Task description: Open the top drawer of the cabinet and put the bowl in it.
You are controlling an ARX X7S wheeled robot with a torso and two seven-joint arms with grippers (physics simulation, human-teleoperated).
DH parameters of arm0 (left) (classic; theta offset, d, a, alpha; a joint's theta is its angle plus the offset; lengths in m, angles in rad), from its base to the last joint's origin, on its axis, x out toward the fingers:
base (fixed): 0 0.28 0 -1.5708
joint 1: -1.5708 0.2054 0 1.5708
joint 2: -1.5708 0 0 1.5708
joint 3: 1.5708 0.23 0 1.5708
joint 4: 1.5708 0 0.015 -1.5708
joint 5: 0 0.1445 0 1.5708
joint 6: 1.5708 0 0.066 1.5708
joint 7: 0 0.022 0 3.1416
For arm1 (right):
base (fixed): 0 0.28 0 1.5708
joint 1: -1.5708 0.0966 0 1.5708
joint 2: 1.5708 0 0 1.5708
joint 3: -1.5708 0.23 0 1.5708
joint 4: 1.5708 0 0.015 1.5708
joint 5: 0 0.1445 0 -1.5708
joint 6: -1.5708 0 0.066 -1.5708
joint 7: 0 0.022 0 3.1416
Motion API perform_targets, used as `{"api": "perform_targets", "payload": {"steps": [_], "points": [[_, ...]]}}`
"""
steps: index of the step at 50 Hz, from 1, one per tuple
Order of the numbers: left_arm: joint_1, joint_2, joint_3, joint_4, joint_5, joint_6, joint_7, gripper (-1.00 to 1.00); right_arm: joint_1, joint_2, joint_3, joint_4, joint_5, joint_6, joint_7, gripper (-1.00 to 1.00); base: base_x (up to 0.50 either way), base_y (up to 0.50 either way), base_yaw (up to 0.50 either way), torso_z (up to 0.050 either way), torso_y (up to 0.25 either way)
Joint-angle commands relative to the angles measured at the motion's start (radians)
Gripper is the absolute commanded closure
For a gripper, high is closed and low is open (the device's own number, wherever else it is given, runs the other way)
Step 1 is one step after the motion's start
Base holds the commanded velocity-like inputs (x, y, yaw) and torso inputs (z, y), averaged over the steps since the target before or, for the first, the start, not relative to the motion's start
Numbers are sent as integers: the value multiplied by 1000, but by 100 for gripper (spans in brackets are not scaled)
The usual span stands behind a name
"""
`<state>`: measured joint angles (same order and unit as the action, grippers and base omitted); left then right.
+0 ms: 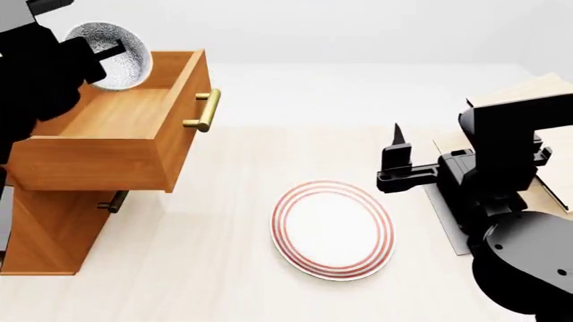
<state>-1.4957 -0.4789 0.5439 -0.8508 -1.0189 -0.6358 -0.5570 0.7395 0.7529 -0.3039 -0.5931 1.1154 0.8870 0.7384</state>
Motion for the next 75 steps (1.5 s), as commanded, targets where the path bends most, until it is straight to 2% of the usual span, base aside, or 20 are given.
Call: {"api": "perform_targets", "payload": {"steps": [1,30,46,57,75], "points": [[10,12,-7,-55,23,38,14,100,8,-5,-8,5,-1,4,2,-100,0,0,0,0,0],[4,43,-4,-170,45,80,52,100,49,-20,-31,18,4,26,6,-100,0,0,0,0,1],[-117,133,18,-454,115,169,148,100,46,-20,-37,23,-2,20,2,-100,0,0,0,1,0],[-89,147,-61,-457,193,161,149,100,33,-23,-44,40,-23,1,-14,-100,0,0,0,0,1],[-55,167,-327,-457,463,129,177,100,24,-27,-53,54,-39,-13,-24,-100,0,0,0,0,0]]}}
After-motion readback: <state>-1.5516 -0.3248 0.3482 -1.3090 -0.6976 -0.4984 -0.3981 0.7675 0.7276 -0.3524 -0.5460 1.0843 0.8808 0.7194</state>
